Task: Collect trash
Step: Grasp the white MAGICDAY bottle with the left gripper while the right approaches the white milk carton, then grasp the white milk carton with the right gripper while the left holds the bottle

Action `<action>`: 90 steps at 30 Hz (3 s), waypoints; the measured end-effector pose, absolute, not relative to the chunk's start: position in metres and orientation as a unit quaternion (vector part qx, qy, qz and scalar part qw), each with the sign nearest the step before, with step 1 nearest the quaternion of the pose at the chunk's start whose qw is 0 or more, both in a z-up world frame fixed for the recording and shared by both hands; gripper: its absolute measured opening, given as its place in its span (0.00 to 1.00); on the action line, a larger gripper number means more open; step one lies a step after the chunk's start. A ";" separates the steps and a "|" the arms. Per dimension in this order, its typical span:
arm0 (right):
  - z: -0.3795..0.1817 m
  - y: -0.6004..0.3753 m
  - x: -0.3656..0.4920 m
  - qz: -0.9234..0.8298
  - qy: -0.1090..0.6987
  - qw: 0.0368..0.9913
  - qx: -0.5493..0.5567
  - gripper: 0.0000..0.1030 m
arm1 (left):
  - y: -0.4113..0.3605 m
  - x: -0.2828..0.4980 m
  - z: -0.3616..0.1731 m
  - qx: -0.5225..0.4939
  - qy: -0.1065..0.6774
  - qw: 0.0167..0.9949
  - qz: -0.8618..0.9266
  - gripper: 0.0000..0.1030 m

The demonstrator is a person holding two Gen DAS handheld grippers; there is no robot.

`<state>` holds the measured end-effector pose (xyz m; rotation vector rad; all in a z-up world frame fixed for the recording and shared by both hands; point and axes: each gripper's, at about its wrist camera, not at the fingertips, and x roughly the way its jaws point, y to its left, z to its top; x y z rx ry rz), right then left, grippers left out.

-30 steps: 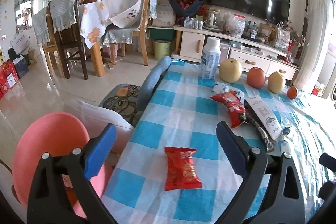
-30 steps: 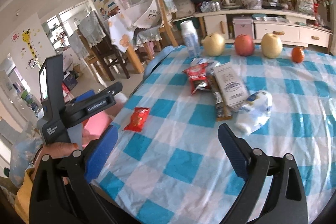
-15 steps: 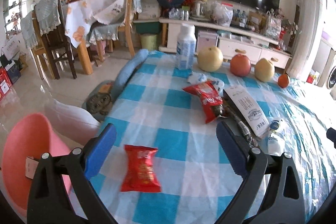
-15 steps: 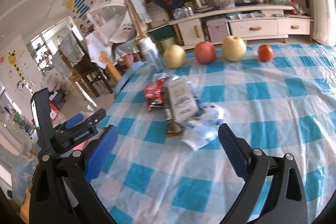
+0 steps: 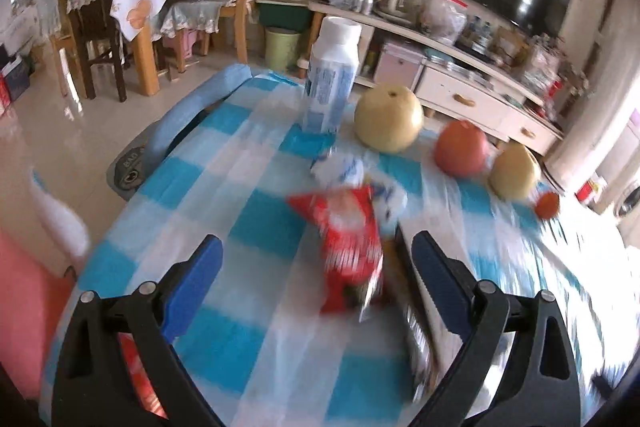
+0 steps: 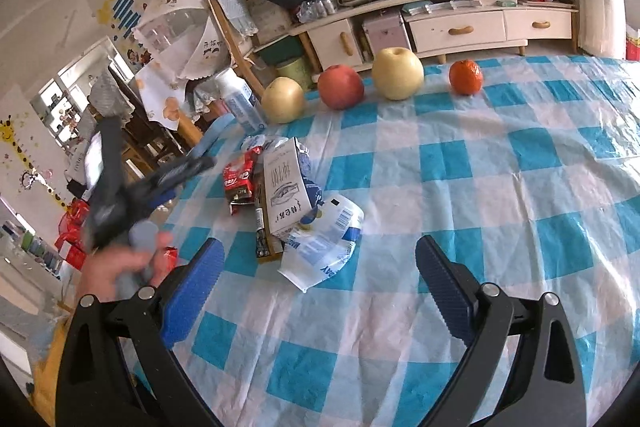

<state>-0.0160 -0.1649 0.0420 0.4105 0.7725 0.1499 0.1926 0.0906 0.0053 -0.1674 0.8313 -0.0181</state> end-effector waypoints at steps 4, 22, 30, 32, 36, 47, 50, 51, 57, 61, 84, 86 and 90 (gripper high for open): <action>0.039 -0.171 -0.012 0.074 0.383 0.900 0.194 0.93 | 0.077 0.245 -0.004 -0.088 0.420 0.903 0.010 0.88; 0.030 -0.175 -0.011 0.100 0.410 0.882 0.211 0.93 | 0.056 0.327 -0.041 -0.055 0.510 0.859 0.001 0.68; 0.036 -0.194 -0.015 0.077 0.393 0.889 0.221 0.93 | 0.036 0.269 -0.043 -0.055 0.507 0.857 -0.073 0.64; 0.038 -0.200 -0.016 0.071 0.387 0.891 0.228 0.93 | 0.027 0.252 -0.045 -0.047 0.508 0.855 -0.091 0.64; 0.040 -0.209 -0.017 0.059 0.380 0.894 0.231 0.93 | 0.009 0.212 -0.045 -0.029 0.510 0.850 -0.129 0.64; 0.032 -0.235 -0.015 0.024 0.399 0.885 0.239 0.93 | -0.041 0.148 -0.027 0.111 0.477 0.856 -0.167 0.63; 0.025 -0.235 -0.012 0.032 0.416 0.876 0.242 0.93 | -0.045 0.158 -0.015 0.142 0.448 0.867 -0.165 0.66; 0.023 -0.233 -0.010 0.037 0.423 0.873 0.240 0.93 | -0.044 0.164 -0.013 0.160 0.442 0.865 -0.177 0.67; 0.018 -0.209 -0.005 0.086 0.448 0.865 0.210 0.92 | -0.056 0.199 -0.025 0.218 0.461 0.834 -0.212 0.68; 0.013 -0.187 -0.003 0.074 0.467 0.869 0.143 0.93 | -0.063 0.210 -0.036 0.223 0.473 0.824 -0.219 0.68; 0.004 -0.134 0.001 0.151 0.454 0.875 0.075 0.88 | -0.018 0.208 -0.024 0.080 0.466 0.860 -0.190 0.27; 0.004 -0.132 0.002 0.152 0.452 0.876 0.069 0.88 | -0.009 0.202 -0.021 0.074 0.461 0.864 -0.188 0.27; 0.002 -0.133 0.004 0.145 0.453 0.877 0.067 0.88 | 0.005 0.191 -0.022 0.074 0.466 0.860 -0.194 0.27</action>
